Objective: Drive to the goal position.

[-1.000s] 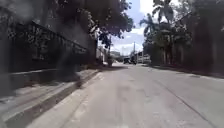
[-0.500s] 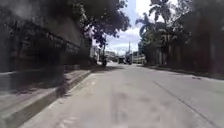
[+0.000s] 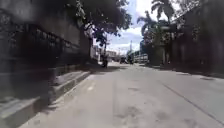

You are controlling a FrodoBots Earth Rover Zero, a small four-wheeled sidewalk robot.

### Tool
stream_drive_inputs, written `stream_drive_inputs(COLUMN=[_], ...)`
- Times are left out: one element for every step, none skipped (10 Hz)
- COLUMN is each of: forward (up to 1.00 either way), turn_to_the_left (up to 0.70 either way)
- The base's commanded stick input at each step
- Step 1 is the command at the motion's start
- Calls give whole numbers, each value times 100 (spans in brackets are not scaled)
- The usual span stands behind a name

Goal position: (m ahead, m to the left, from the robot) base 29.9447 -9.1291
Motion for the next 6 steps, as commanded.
stream_drive_inputs(forward=[100, 100, 100, 100, 100, 100], turn_to_the_left=[0, 0, 0, 0, 0, 0])
